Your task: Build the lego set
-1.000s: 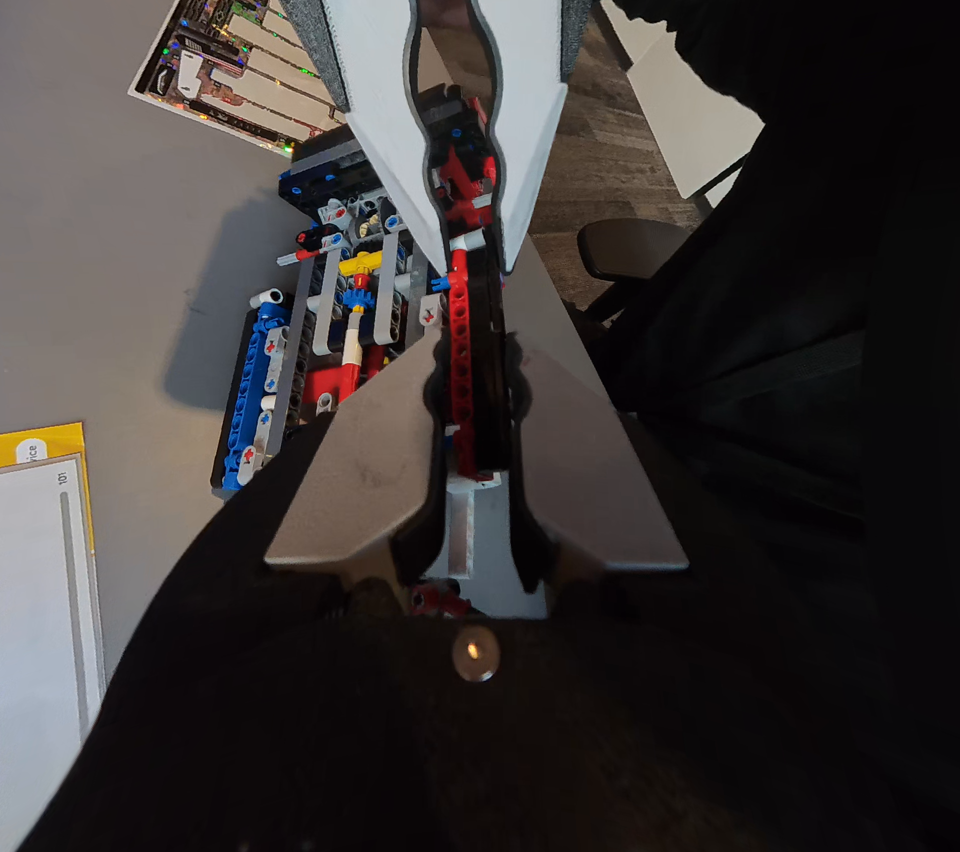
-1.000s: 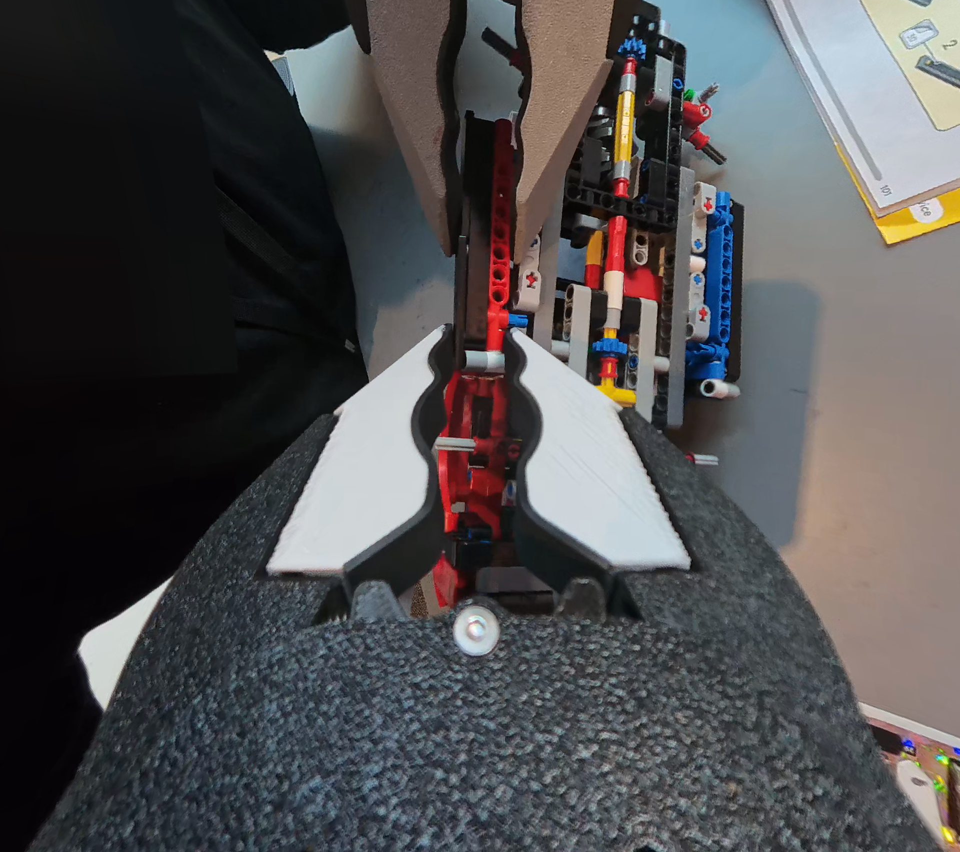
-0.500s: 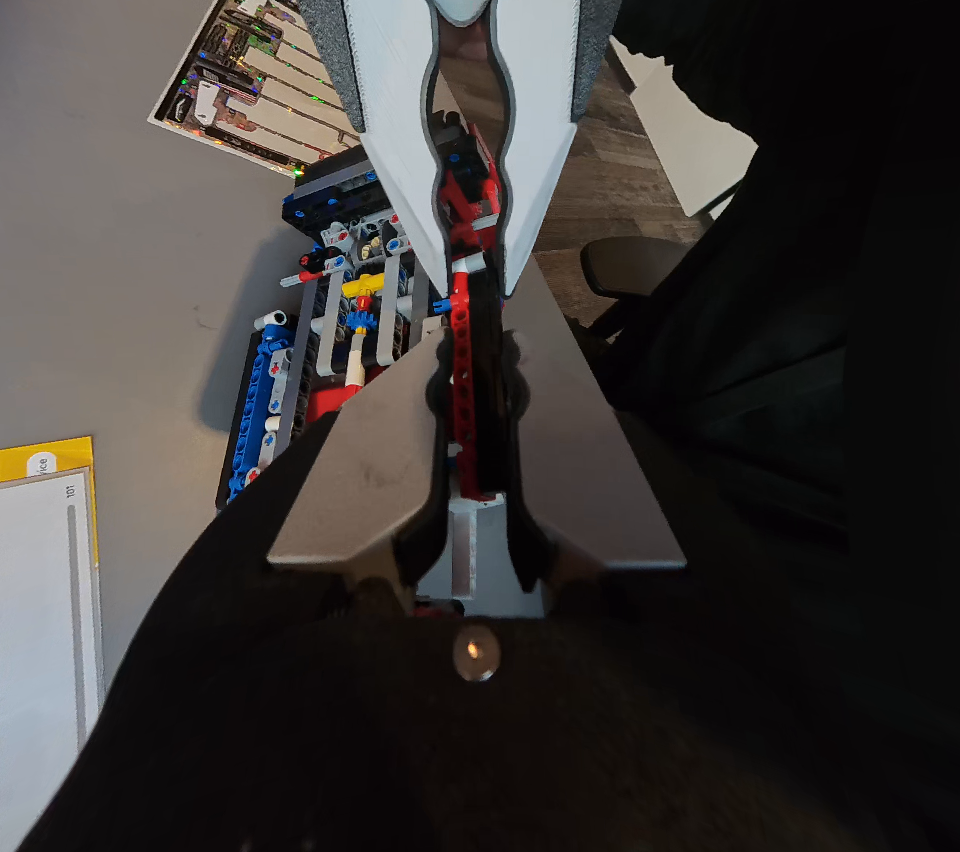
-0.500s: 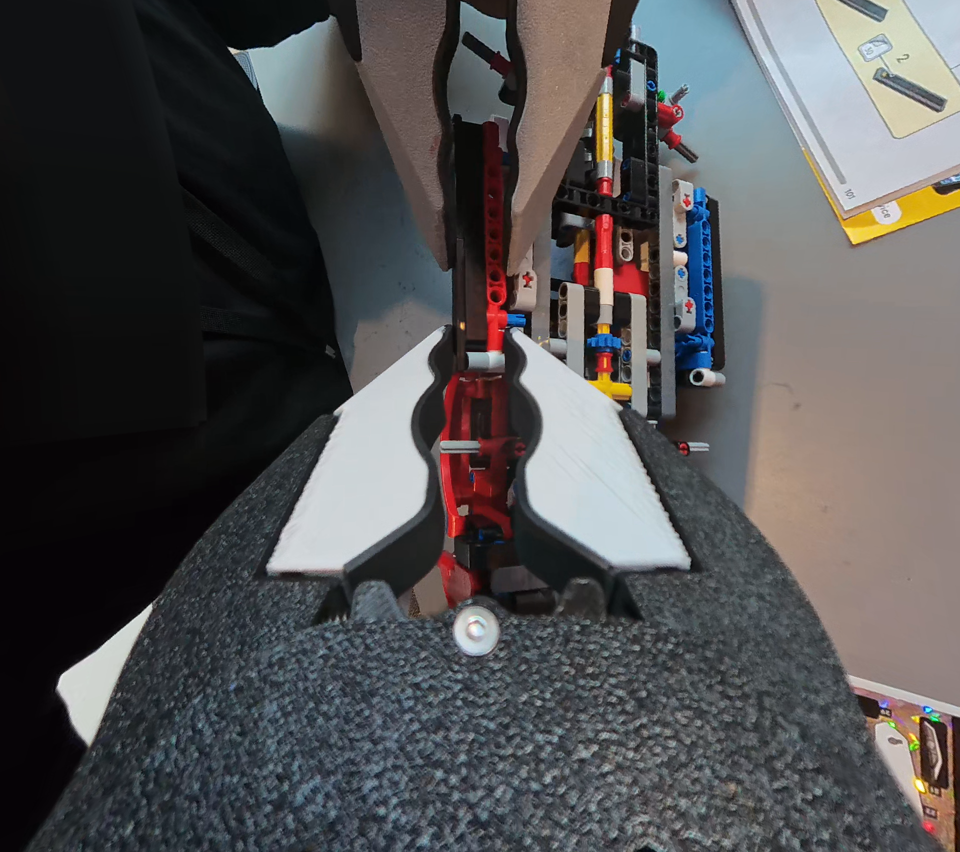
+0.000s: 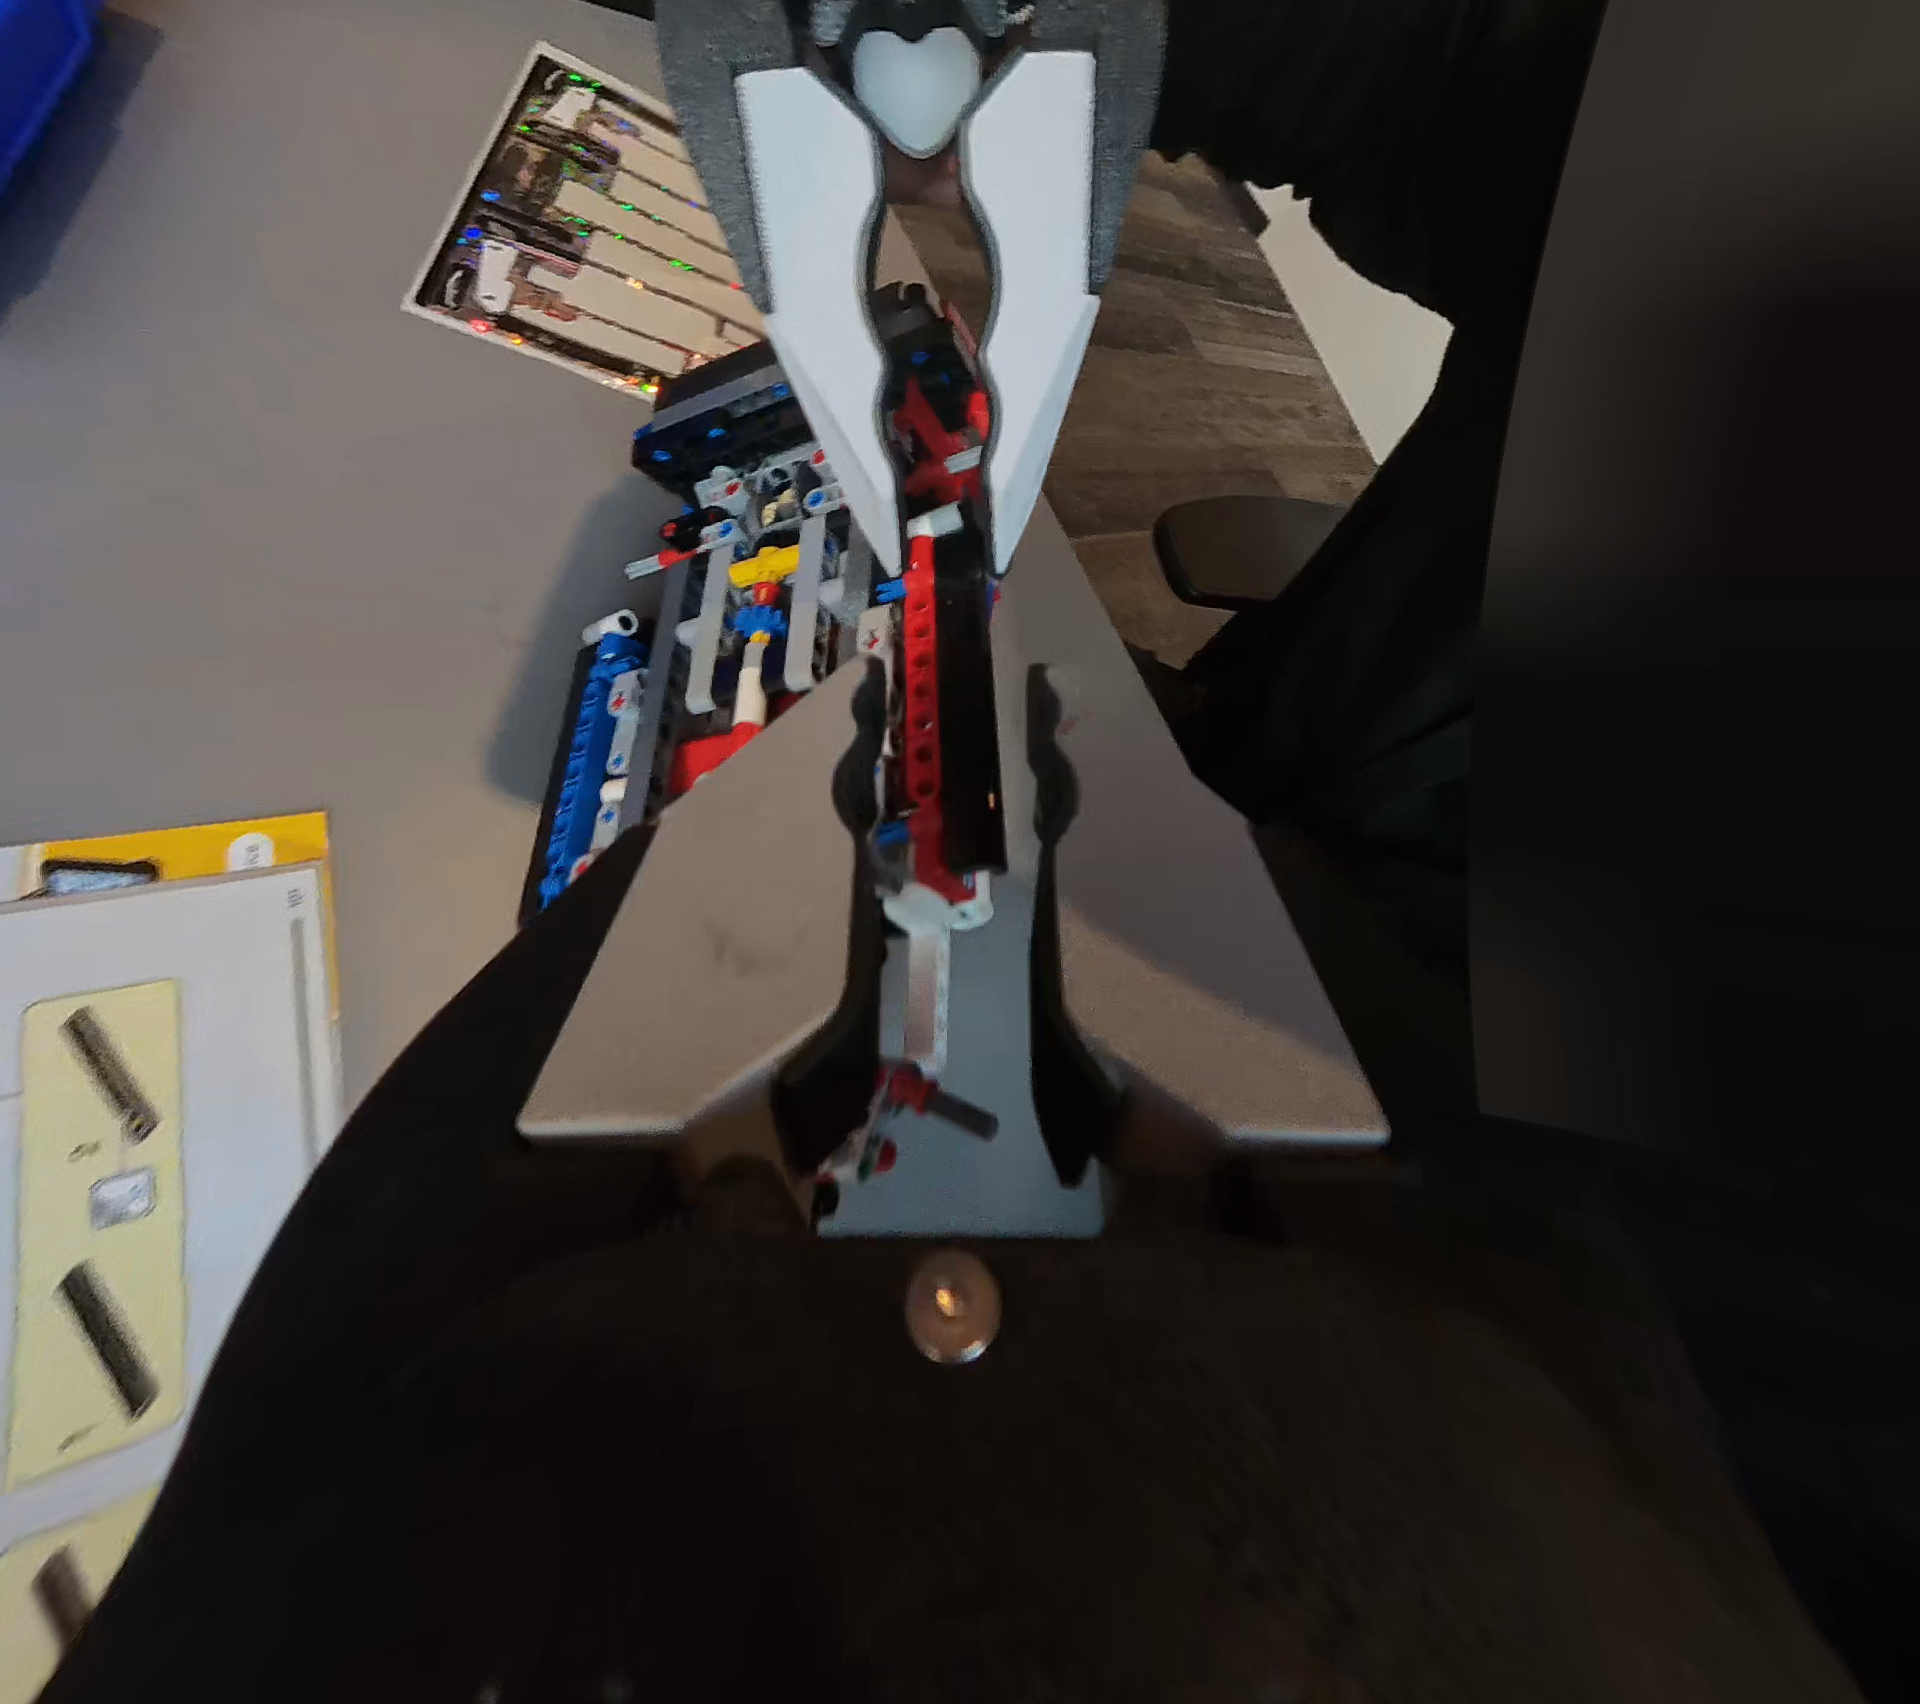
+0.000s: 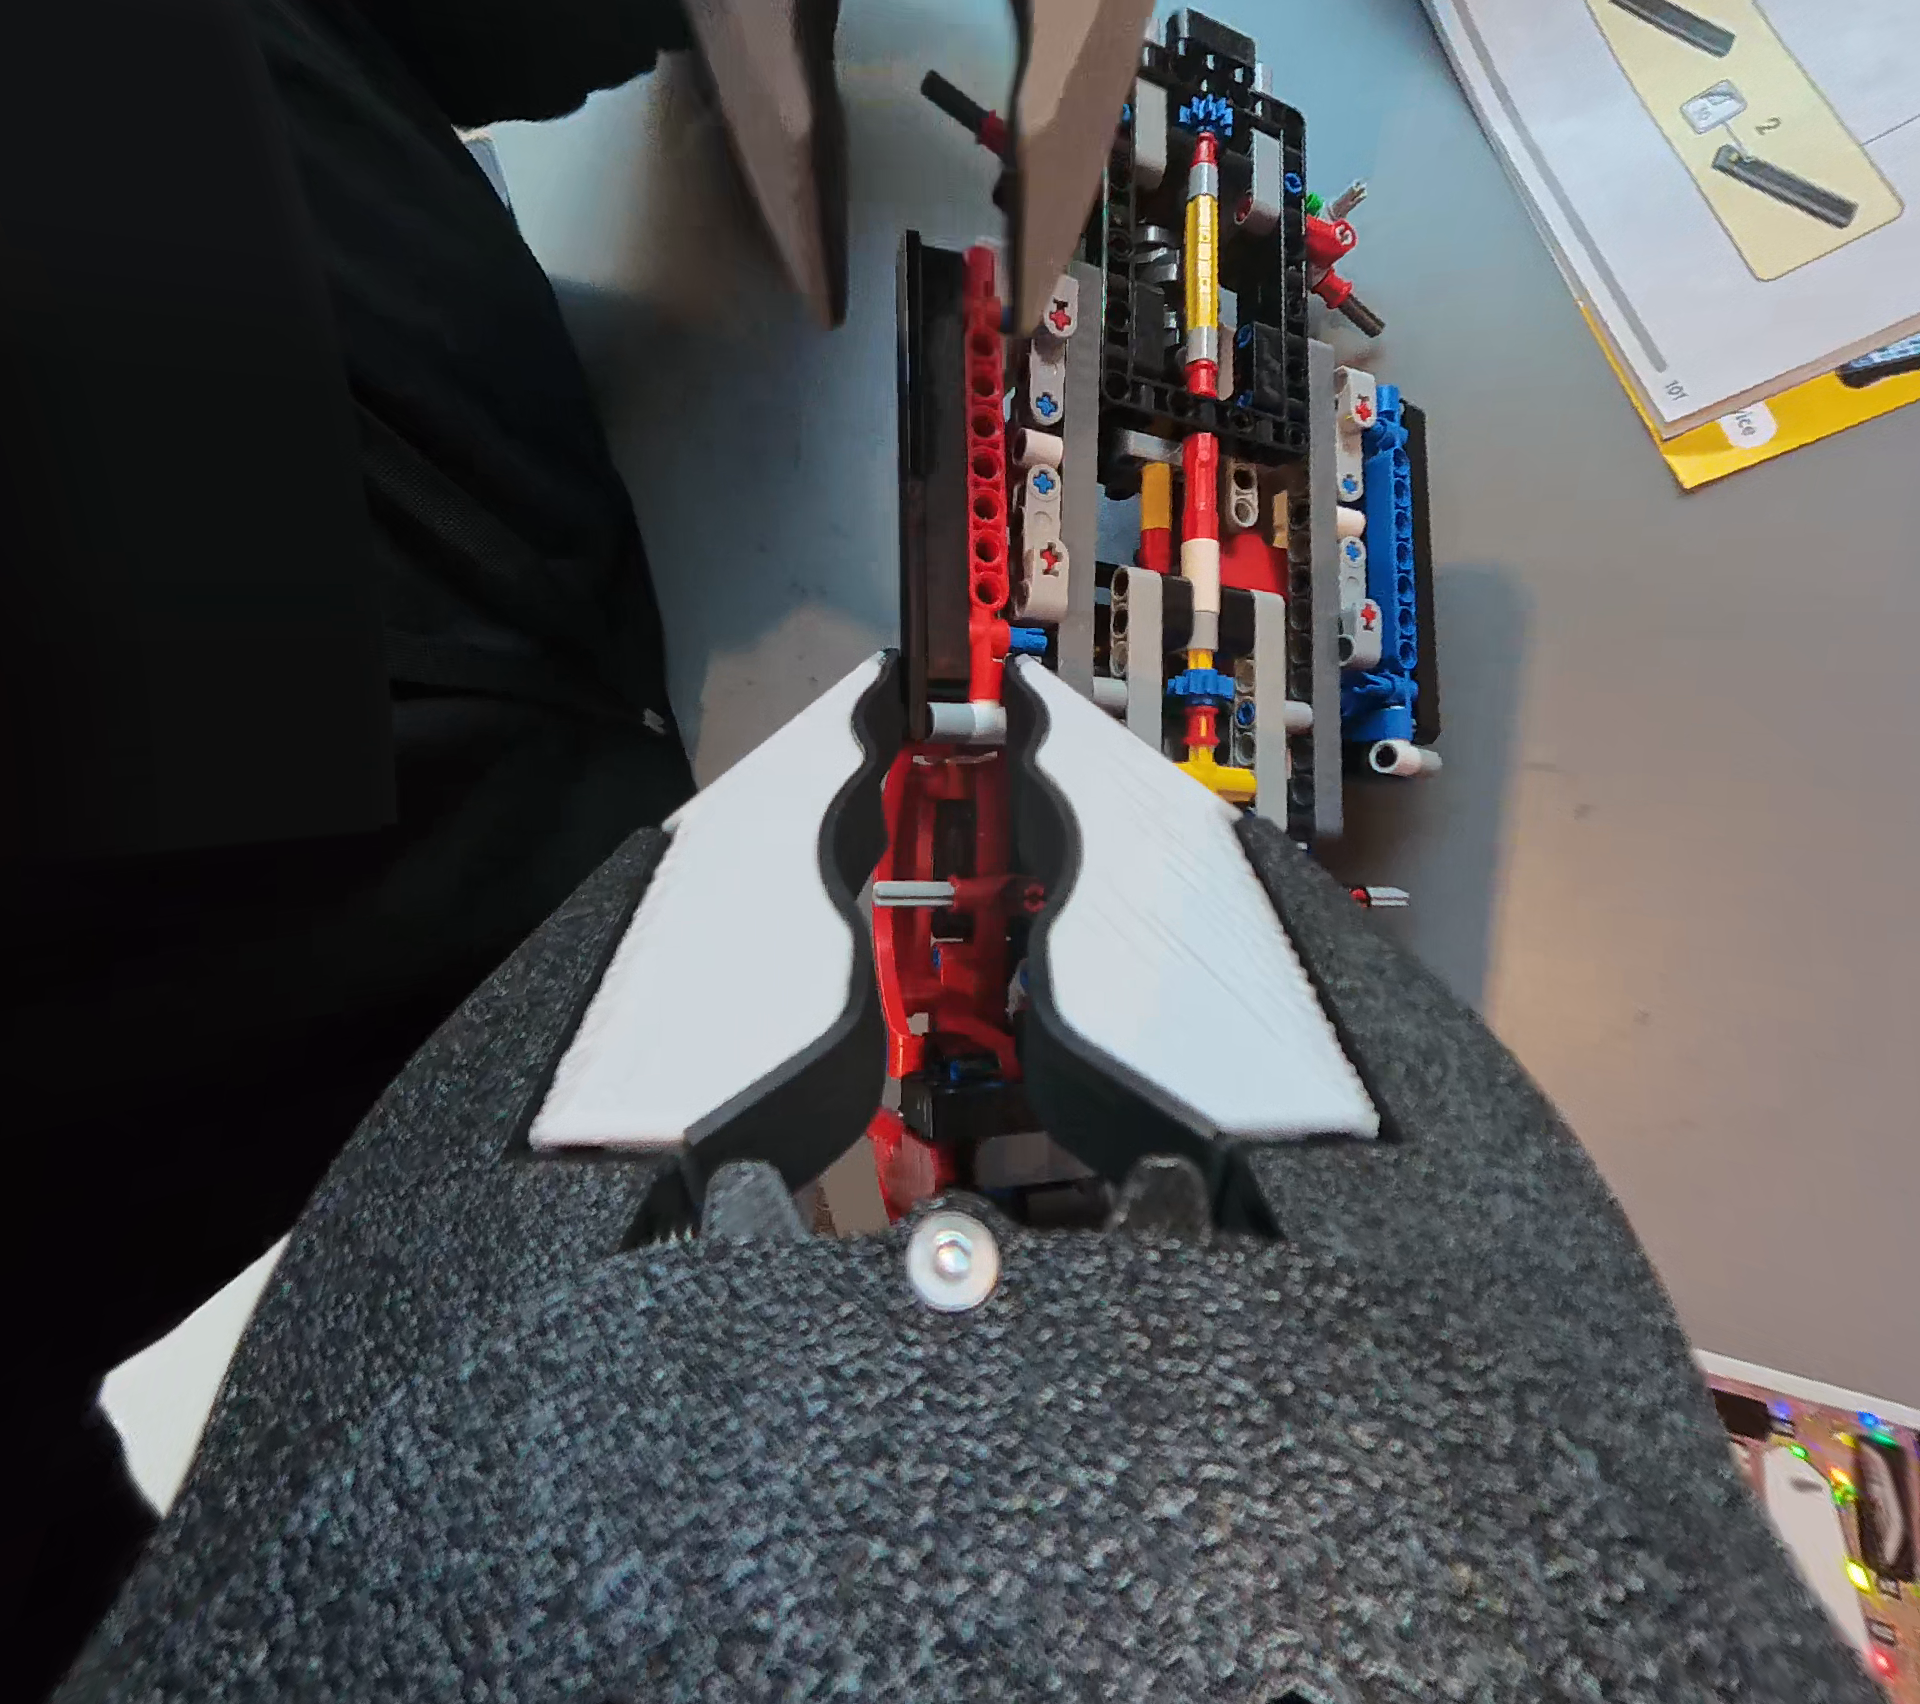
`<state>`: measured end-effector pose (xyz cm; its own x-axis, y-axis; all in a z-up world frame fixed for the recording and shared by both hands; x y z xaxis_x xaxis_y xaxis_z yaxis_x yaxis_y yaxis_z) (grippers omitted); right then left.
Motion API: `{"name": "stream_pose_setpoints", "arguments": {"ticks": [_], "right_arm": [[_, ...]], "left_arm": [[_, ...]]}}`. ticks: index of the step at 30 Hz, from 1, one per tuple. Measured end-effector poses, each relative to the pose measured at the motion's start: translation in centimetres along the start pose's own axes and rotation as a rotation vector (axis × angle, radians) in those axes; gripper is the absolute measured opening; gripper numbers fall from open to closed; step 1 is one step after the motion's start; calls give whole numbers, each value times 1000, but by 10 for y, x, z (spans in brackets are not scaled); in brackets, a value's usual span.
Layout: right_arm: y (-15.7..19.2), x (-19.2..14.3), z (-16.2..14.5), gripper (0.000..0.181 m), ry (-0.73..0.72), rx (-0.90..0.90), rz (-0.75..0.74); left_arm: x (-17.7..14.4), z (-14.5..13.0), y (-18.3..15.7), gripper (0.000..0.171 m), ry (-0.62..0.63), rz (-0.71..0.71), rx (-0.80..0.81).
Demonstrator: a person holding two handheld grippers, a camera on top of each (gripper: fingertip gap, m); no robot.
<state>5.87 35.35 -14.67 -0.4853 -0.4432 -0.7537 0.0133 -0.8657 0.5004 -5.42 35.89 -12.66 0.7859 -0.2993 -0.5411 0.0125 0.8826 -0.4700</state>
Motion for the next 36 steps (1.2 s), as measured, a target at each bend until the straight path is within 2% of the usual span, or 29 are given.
{"name": "stream_pose_setpoints", "arguments": {"ticks": [6,11,15,19,21,24,27,29,33,36], "right_arm": [[3,1,0,18,25,-56,-76],[2,-1,0,24,10,-50,-77],[0,-4,2,25,-12,-47,-75],[0,-7,-1,25,-11,-52,-96],[1,-12,-2,25,-35,-45,-107],[5,-25,-7,26,-87,-33,-147],[10,-40,-17,31,-158,2,-207],[13,-53,-28,33,-244,35,-248],[16,-77,-65,40,-411,108,-364],[12,-84,-103,45,-457,189,-480]], "left_arm": [[-14,-6,0,34,26,0,-6],[0,-9,-2,39,70,-29,-8],[15,-10,-1,35,88,-35,-10],[22,-14,1,38,129,-26,-9],[16,-15,2,38,139,1,-4],[-17,-11,5,38,71,69,6],[-49,-11,10,40,-9,124,-29],[-59,-13,11,45,-26,147,-44],[-55,-24,3,55,-8,159,-11],[-44,-41,5,57,9,206,-19]]}}
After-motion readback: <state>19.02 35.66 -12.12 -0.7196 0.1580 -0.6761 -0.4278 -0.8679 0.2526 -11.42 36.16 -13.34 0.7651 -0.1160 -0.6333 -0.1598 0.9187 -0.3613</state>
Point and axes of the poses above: each gripper's, where its closed fingertips meet, x out along the fingers, z out of its top, y = z × x across the jaws, the point moved 5 cm from there along -x, back along the fingers, and after that the axes turned 9 degrees about y, right-handed, at the moved point
